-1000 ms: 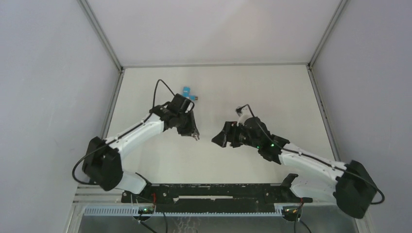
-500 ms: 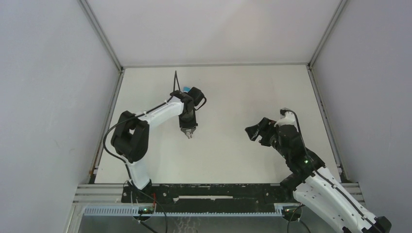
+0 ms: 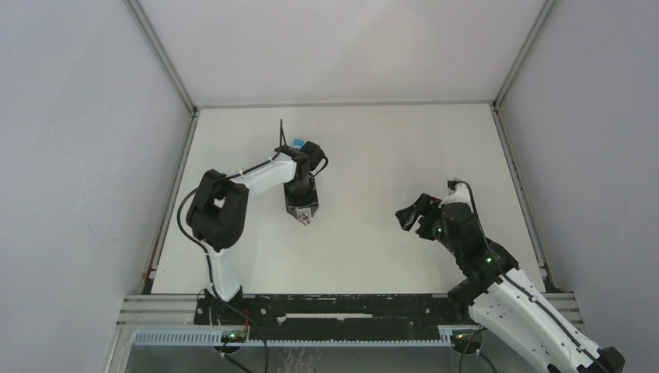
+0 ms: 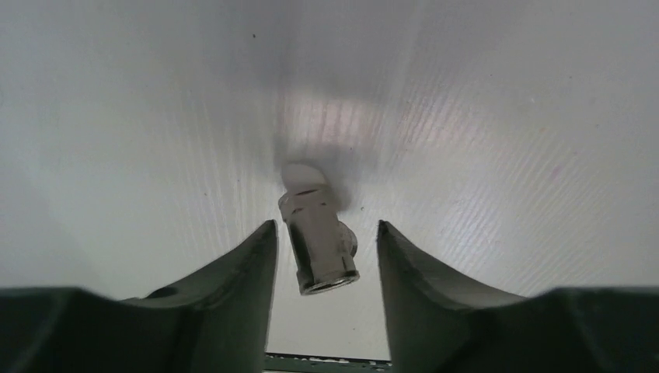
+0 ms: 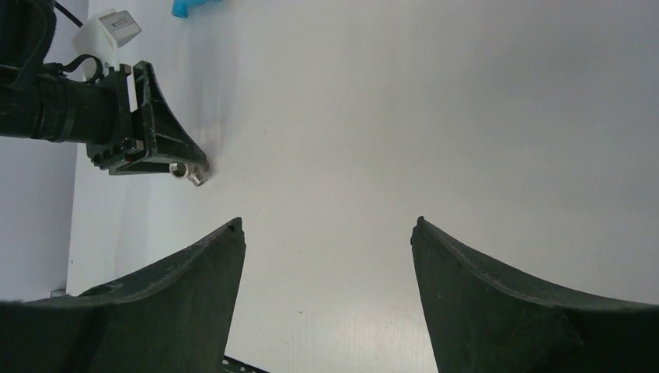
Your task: Install the water faucets
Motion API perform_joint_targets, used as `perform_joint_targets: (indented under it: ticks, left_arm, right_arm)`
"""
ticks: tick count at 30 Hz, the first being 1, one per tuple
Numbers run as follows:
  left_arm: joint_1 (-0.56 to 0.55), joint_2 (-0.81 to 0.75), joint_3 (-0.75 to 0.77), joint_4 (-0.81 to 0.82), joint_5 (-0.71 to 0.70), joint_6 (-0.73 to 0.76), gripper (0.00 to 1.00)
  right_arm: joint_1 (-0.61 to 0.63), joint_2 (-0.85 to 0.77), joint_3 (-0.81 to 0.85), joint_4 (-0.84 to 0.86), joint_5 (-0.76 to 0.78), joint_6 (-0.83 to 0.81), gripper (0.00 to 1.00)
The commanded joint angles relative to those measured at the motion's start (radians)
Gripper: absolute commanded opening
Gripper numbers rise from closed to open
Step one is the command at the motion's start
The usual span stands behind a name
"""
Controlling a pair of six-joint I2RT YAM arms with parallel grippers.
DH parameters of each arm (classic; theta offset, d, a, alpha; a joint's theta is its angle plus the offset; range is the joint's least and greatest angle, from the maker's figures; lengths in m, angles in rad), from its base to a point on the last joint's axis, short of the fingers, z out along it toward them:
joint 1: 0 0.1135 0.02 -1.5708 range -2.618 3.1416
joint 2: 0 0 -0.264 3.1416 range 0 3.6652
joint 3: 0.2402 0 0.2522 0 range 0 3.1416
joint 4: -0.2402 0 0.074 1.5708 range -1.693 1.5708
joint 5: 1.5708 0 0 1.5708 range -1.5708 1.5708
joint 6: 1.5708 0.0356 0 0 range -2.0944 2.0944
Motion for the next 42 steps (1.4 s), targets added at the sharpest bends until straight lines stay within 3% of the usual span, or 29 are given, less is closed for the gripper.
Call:
perform_joint_targets:
  ticks: [1, 5, 16, 25, 27, 30, 37, 42]
  left_arm:
    - [0.008, 0.018, 0.006, 0.020, 0.010, -0.006, 0.60]
    - [0.011, -0.008, 0.013, 0.021, -0.002, -0.006, 0.65]
    - [0.011, -0.170, 0.062, -0.018, -0.083, 0.040, 0.65]
    - [-0.026, -0.409, -0.271, 0.124, -0.024, 0.161, 0.66]
    - [-0.026, -0.390, -0.296, 0.138, -0.011, 0.188, 0.75]
    - [-0.031, -0.315, -0.296, 0.151, -0.007, 0.199, 0.78]
    - [-0.035, -0.214, -0.292, 0.211, -0.024, 0.142, 0.65]
    - [-0.035, -0.153, -0.302, 0.220, -0.015, 0.113, 0.63]
  right_arm:
    - [-0.004, -0.015, 0.004, 0.018, 0.008, 0.015, 0.84]
    - [-0.004, -0.024, 0.004, 0.010, 0.010, 0.016, 0.84]
    - [-0.004, -0.007, 0.004, 0.032, 0.003, 0.020, 0.84]
    - [-0.003, 0.032, 0.004, 0.074, -0.024, 0.014, 0.83]
    - [-0.003, 0.041, 0.004, 0.085, -0.032, 0.013, 0.83]
    - [-0.003, 0.049, 0.004, 0.093, -0.038, 0.015, 0.83]
    - [-0.002, 0.015, 0.004, 0.056, -0.020, 0.023, 0.83]
    - [-0.002, -0.004, 0.003, 0.027, -0.010, 0.023, 0.83]
